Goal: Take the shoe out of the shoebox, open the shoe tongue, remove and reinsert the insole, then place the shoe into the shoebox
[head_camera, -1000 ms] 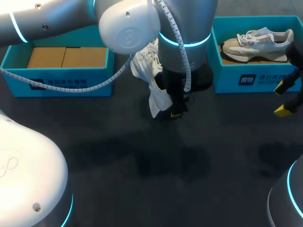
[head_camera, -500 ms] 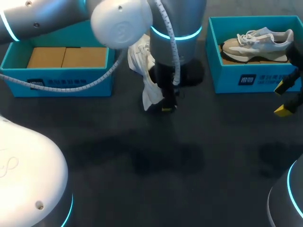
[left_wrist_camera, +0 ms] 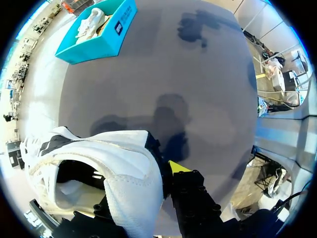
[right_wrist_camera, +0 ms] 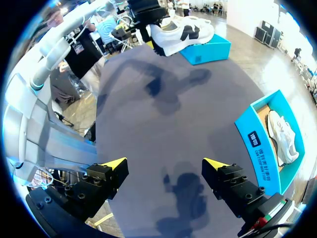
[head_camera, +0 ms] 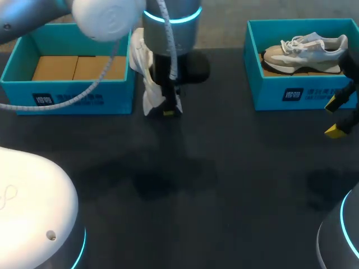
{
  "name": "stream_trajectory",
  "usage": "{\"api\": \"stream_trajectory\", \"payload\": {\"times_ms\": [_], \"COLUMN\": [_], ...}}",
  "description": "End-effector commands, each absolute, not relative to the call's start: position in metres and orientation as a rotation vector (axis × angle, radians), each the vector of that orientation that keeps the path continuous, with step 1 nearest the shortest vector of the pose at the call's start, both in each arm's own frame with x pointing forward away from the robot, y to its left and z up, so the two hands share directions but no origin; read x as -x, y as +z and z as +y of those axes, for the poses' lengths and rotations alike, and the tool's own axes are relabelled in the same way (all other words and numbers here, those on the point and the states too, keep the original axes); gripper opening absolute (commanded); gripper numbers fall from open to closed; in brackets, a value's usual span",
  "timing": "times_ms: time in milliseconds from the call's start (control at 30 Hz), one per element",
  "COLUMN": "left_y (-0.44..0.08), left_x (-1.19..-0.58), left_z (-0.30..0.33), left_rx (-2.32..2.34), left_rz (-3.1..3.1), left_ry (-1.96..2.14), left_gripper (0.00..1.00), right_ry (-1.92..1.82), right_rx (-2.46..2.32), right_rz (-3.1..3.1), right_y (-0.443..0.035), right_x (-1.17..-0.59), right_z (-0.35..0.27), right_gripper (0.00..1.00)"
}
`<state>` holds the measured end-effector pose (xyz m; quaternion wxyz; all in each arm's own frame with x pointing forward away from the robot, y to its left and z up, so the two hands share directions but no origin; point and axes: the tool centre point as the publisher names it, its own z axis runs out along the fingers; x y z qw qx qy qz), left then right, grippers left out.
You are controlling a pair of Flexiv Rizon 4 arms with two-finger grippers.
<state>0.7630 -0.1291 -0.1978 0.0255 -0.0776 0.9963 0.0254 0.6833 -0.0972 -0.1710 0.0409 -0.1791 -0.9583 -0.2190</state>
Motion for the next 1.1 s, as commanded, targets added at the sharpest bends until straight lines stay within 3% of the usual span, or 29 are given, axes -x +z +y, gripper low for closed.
{"api": "stream_trajectory", "payload": {"times_ms": [33,1100], "left_y": [-0.196,-0.194], "left_x": [-0.771,-0.855], "left_z": [-0.095,0.134], "left_rx": [0.245,0.443], "left_rz": [3.094,3.089], "left_ry": [-0.035,-0.13], "left_gripper": [0.0,0.0], "right_ry": [-0.664,-0.664], "right_rx": [0.549,0.549], "right_rz": [-2.932,-2.932], "right_y": [-0.171,-0.171], "right_x": [-0.685,-0.685], "right_z": [-0.097,-0.097], "right_gripper": [1.0,1.0]}}
